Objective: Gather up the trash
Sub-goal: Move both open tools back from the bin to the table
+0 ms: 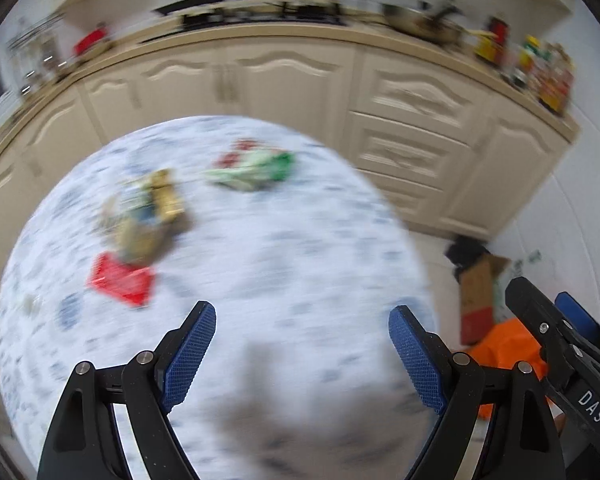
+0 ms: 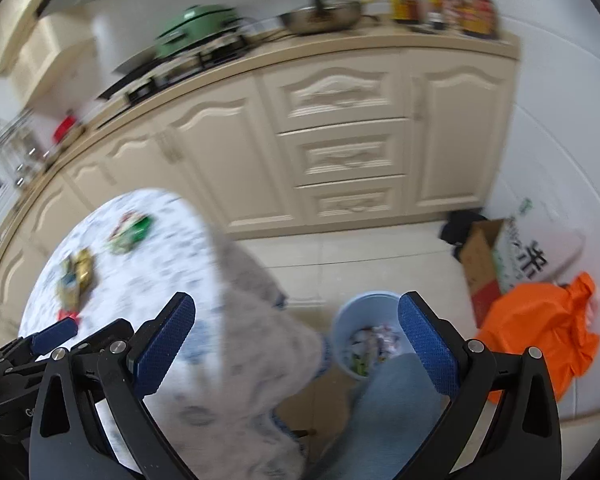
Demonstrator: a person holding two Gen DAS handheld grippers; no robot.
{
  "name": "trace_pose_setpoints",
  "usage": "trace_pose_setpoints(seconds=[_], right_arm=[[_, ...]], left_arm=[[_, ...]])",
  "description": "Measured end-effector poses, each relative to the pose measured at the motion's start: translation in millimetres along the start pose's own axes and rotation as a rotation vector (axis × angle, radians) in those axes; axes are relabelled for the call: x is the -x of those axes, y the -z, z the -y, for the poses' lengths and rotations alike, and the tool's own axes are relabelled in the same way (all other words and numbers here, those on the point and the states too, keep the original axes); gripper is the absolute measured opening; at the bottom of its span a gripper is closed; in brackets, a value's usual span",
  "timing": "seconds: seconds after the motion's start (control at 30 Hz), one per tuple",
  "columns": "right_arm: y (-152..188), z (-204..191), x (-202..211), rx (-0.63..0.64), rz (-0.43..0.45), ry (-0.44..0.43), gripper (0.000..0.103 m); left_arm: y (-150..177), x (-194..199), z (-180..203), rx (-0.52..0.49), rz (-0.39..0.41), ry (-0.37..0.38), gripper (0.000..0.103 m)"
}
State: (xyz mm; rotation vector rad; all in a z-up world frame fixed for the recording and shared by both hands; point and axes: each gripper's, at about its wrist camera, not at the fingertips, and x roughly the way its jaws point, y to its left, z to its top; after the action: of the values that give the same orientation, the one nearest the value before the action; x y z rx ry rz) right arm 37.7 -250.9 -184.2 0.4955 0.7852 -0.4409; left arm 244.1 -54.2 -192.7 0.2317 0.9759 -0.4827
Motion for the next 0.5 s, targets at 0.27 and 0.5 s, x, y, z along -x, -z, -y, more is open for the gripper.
trace_pose_setpoints(seconds=[0.27, 0.5], right_arm=[[14.7, -109.3, -20.0, 0.188, -0.052, -0.149, 0.103], [21.6, -184.9, -34.8, 0.299, -0.039, -0.273, 0.103]], left_arm=[[27.0, 33.4, -116.6, 0.213, 0.001, -0.125, 0.086], [52.2, 49.1, -208.8, 0.397, -0.01, -0.195, 0.086]])
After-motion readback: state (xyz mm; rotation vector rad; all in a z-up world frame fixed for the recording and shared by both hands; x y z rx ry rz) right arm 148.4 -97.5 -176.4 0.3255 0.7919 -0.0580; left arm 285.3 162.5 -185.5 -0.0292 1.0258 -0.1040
